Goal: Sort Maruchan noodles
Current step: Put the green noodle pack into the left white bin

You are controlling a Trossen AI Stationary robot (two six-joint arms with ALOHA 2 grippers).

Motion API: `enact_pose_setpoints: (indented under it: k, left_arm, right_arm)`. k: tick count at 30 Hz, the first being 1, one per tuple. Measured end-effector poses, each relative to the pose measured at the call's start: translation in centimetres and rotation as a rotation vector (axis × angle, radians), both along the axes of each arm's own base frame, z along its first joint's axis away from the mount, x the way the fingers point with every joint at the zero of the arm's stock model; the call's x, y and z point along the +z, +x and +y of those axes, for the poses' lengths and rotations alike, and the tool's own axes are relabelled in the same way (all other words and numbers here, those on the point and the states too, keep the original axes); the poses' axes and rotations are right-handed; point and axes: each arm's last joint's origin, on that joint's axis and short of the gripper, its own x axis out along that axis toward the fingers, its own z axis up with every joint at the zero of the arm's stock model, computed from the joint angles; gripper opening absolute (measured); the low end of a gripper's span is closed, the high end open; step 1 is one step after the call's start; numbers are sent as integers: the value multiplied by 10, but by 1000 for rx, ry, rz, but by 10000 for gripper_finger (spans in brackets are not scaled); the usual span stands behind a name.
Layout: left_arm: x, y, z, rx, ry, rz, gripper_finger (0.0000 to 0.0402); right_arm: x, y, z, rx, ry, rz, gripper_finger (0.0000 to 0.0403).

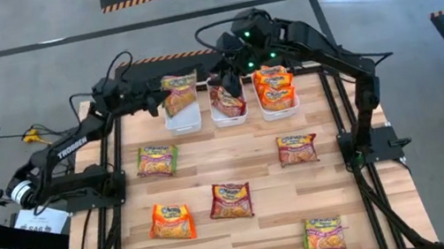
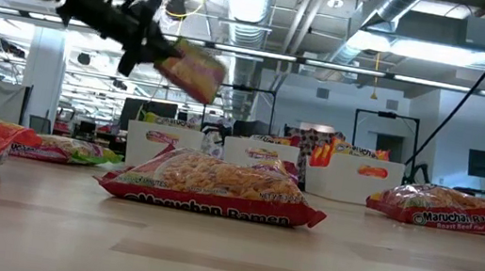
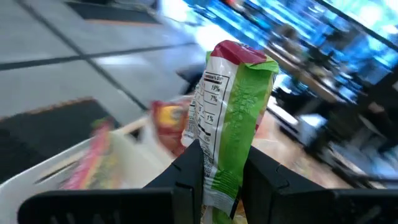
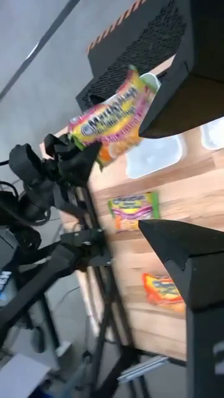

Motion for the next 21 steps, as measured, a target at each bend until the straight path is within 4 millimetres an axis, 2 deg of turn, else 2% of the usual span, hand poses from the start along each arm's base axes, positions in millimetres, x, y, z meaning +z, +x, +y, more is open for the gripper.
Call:
enact_pose_setpoints:
  k: [3, 6, 9, 16, 21]
  left_arm:
    - [-21, -5, -4, 77, 8, -8, 59]
    - [-31, -9, -8, 108, 58, -17, 59]
    - [-45, -13, -10, 180, 25, 11, 59]
    - [-53, -14, -10, 236, 45, 49, 59]
    - [-68, -9, -1, 264, -28, 53, 59]
  right_arm:
    - [-3, -1, 0, 14, -13, 29, 249]
    - [-3, 0, 0, 14, -13, 30, 249]
    - [-3, -1, 0, 14, -13, 31, 249]
    - [-3, 0, 0, 15, -15, 29, 249]
    - [-3, 0, 0, 15, -15, 30, 249]
